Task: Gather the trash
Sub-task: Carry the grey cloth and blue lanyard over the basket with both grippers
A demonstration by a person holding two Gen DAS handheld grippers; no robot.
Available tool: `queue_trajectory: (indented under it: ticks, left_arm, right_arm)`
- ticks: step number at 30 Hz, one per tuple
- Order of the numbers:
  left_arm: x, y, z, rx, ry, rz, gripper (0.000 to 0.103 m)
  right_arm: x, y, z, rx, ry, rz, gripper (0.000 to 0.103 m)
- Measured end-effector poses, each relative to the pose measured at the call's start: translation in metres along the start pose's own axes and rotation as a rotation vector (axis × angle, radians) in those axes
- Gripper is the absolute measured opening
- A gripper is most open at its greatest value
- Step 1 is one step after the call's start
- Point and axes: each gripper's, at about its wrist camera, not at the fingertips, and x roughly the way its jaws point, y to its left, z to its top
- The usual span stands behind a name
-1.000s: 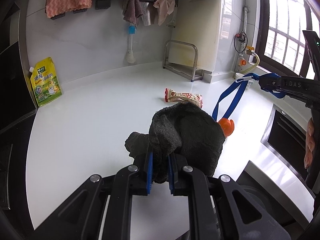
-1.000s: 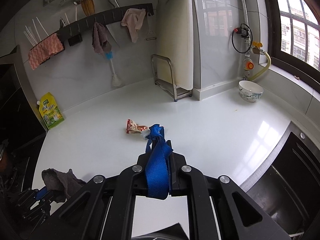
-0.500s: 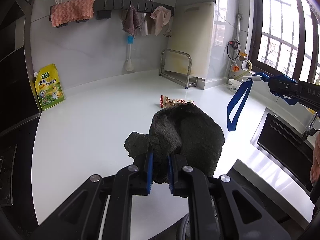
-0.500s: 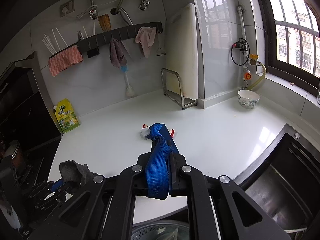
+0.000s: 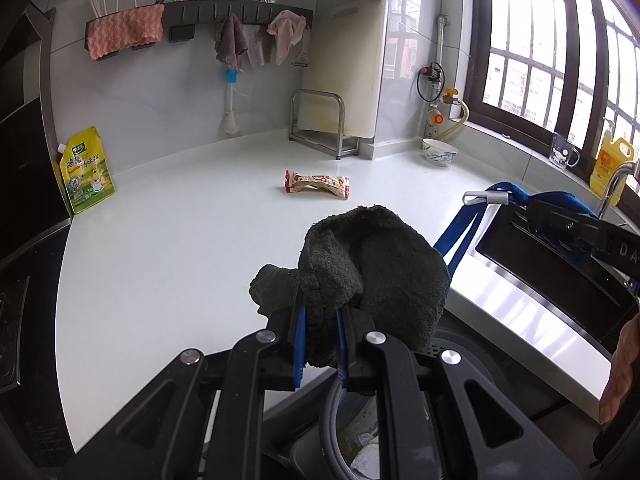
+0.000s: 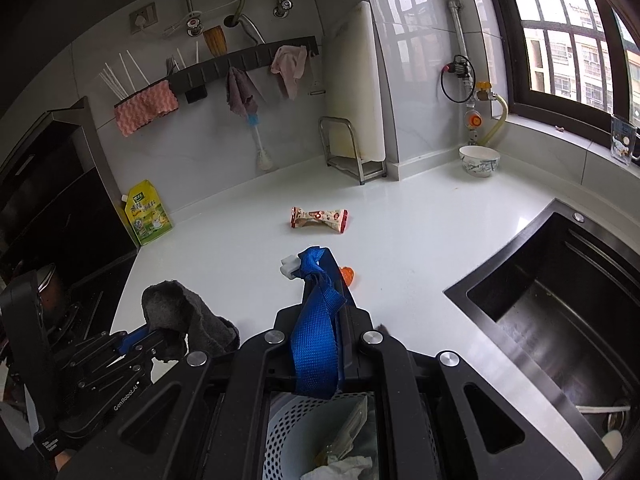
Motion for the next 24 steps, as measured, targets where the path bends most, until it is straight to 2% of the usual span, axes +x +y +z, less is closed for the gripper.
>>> queue_trajectory:
  ticks: [4,17,24]
  left_arm:
    - [-0.004,-0.012,-0.013,0.01,0.02,-0.014,0.013]
    - [-0.003,-0.039,-0.045,0.053,0.081,-0.035,0.013]
    - [0.01,-0.048,-0.063,0.079,0.115,-0.007,0.013]
  right_arm:
    - [-0.009,-0.005,-0.024,0.025,0.03,-0.002,0.008]
    - [-0.018,-0.017,-0.083,0.044,0.098,-0.099,0.008]
    - [-0.008,-0.022,-0.116,0.05,0.142,-0.173,0.008]
